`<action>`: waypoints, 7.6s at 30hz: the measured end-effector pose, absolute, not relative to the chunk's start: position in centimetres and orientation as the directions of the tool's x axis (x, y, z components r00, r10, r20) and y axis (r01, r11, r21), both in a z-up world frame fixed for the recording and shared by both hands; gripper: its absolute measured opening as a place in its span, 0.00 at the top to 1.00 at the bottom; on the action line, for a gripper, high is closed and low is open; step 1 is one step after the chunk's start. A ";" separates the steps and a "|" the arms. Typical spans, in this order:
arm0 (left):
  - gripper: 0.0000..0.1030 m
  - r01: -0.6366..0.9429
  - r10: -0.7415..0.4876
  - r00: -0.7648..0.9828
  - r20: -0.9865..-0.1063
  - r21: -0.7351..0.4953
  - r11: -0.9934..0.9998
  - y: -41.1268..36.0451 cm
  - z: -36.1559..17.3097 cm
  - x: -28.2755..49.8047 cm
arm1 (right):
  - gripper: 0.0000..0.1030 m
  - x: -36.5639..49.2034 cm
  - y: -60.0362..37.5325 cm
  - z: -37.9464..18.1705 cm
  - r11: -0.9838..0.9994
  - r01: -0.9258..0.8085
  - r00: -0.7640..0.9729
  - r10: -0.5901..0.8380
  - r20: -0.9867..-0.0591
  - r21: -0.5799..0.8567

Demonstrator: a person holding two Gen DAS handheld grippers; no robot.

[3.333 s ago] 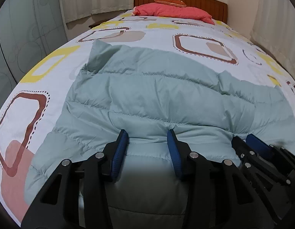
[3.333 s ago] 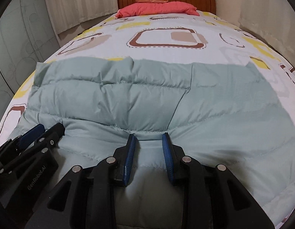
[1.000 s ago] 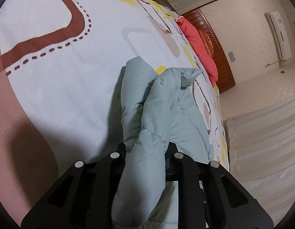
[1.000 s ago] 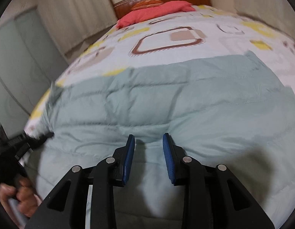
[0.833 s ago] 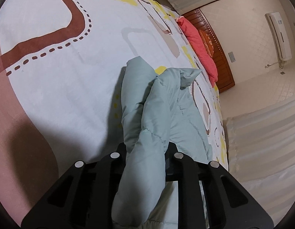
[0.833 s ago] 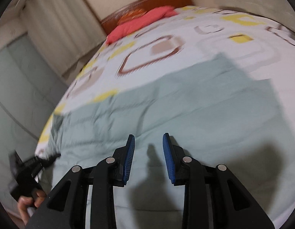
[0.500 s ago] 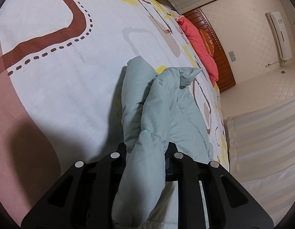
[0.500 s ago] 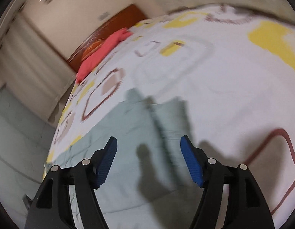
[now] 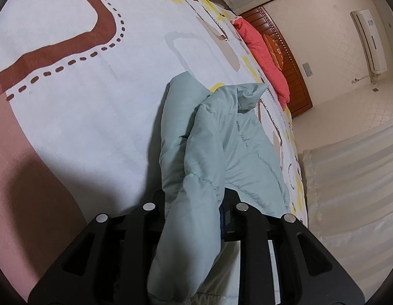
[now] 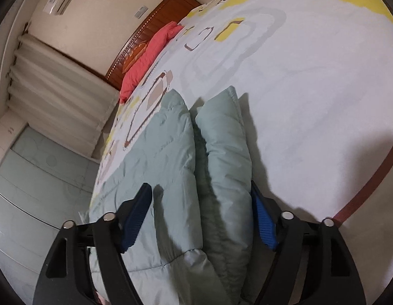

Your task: Fold large clothes

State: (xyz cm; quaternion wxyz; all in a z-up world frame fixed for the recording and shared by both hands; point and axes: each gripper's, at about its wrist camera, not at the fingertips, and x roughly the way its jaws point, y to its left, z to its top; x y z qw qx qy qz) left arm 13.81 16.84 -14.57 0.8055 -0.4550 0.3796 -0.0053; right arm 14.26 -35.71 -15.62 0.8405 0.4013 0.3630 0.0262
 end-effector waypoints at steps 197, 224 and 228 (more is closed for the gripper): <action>0.29 0.162 -0.366 0.655 -0.661 -0.351 0.922 -8.7 -5.7 14.9 | 0.60 8.3 -38.4 -7.0 0.816 0.244 0.762 0.172 -0.624 0.524; 0.42 0.185 -0.260 0.609 -0.750 -0.185 0.965 -16.2 -12.2 23.0 | 1.00 18.2 -38.1 -14.7 0.837 0.277 0.698 0.162 -0.698 0.472; 0.42 0.189 -0.255 0.609 -0.751 -0.174 0.966 -16.3 -12.0 22.9 | 1.00 18.3 -37.9 -14.6 0.843 0.283 0.699 0.146 -0.701 0.458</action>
